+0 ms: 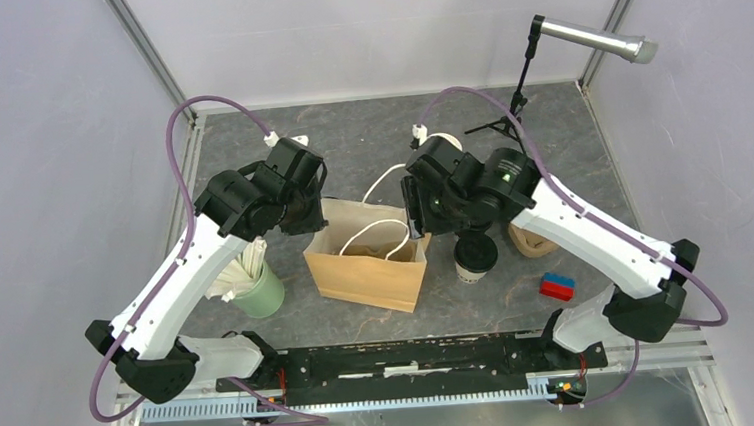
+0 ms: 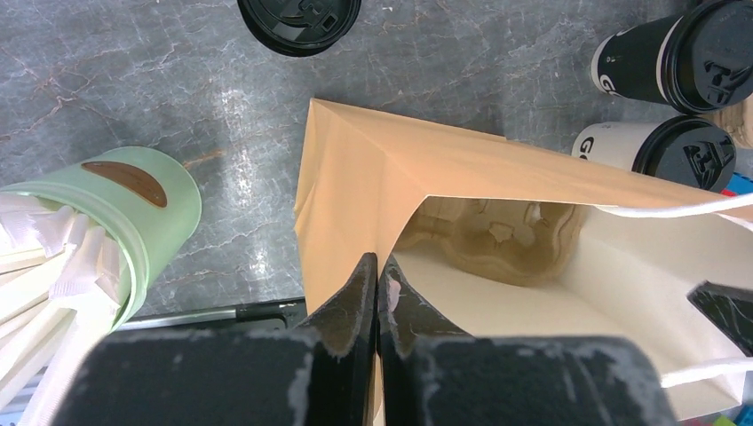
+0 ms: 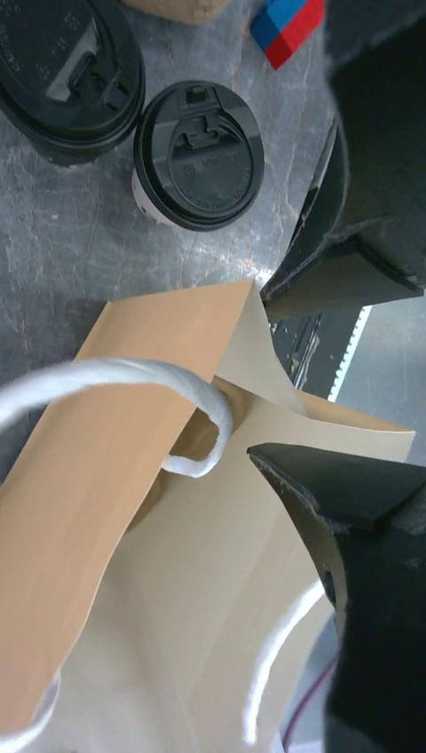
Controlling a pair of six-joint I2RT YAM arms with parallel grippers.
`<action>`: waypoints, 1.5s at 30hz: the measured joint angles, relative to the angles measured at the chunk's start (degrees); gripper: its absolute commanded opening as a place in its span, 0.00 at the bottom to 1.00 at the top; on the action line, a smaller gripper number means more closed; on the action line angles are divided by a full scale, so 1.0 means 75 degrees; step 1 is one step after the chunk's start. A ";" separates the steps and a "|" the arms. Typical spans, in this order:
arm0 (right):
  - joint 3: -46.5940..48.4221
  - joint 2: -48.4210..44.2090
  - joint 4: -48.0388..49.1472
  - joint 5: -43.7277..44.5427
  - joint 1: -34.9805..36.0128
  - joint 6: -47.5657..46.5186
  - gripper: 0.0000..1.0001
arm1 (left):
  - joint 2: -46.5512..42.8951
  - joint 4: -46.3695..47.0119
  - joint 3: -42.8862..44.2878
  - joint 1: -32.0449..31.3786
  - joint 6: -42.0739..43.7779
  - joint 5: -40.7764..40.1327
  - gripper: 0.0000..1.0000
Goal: Pack the takeout coffee
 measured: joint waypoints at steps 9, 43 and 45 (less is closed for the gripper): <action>-0.0542 0.0067 -0.0076 0.0536 0.0050 -0.0510 0.45 | 0.0006 -0.0067 0.0003 0.0015 0.0003 -0.0058 0.04; -0.0423 0.0516 0.0592 0.1682 0.0050 -0.1821 0.30 | 0.0227 0.0198 0.0061 0.0510 0.0108 0.0644 0.05; -0.0434 0.0545 0.0615 0.1693 0.0050 -0.1824 0.27 | 0.0251 0.0207 0.0058 0.0516 0.0140 0.0688 0.03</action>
